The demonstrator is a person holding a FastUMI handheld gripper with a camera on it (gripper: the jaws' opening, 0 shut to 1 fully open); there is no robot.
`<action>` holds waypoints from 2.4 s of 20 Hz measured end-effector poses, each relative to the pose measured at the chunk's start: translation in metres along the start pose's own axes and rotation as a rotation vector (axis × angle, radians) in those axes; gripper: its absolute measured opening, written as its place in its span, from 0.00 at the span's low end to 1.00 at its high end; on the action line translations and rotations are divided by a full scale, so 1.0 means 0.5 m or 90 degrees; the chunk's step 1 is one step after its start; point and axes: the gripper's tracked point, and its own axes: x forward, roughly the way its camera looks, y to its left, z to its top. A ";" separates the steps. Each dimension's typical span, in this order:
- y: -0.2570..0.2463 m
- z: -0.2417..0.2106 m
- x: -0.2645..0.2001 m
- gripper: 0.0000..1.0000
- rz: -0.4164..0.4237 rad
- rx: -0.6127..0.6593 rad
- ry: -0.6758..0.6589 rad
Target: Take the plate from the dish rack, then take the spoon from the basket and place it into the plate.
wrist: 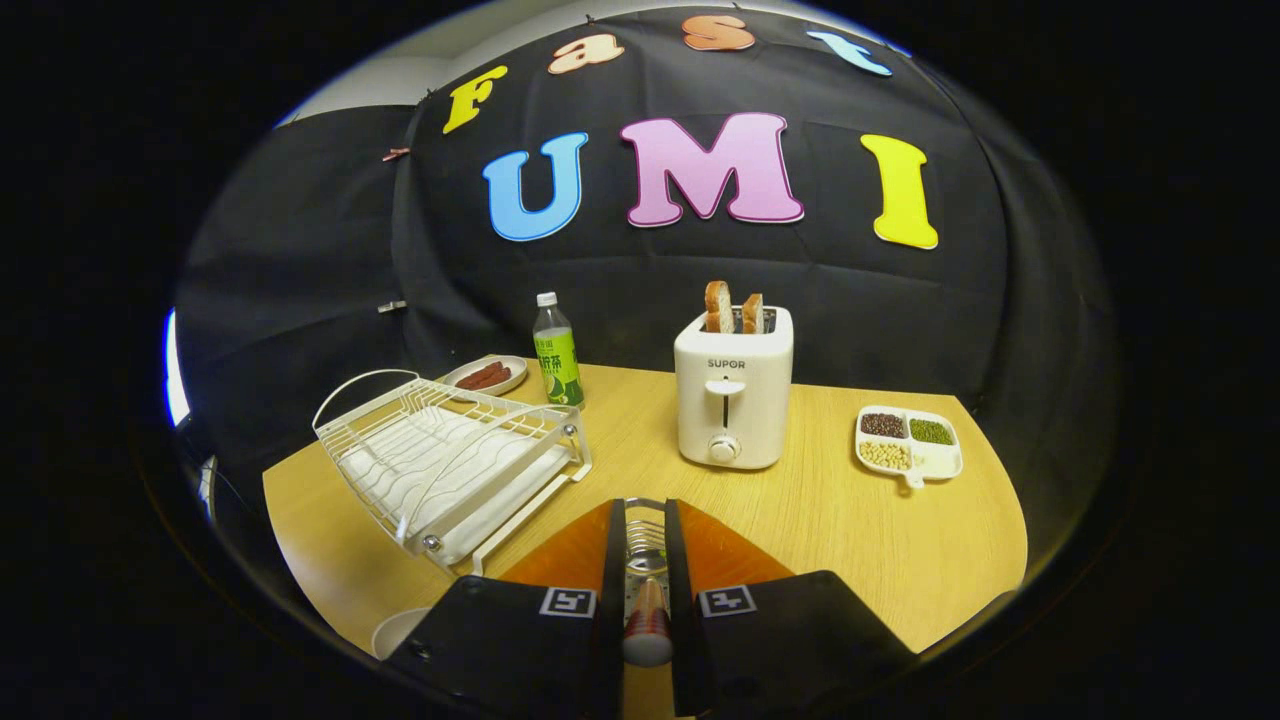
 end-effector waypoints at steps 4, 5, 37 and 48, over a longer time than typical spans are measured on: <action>0.001 0.038 -0.021 0.23 0.004 -0.001 -0.015; 0.004 0.048 -0.025 0.23 0.007 -0.004 -0.020; 0.239 -0.138 -0.154 0.23 0.200 -0.019 0.108; 0.223 -0.200 -0.170 0.24 0.202 -0.037 0.176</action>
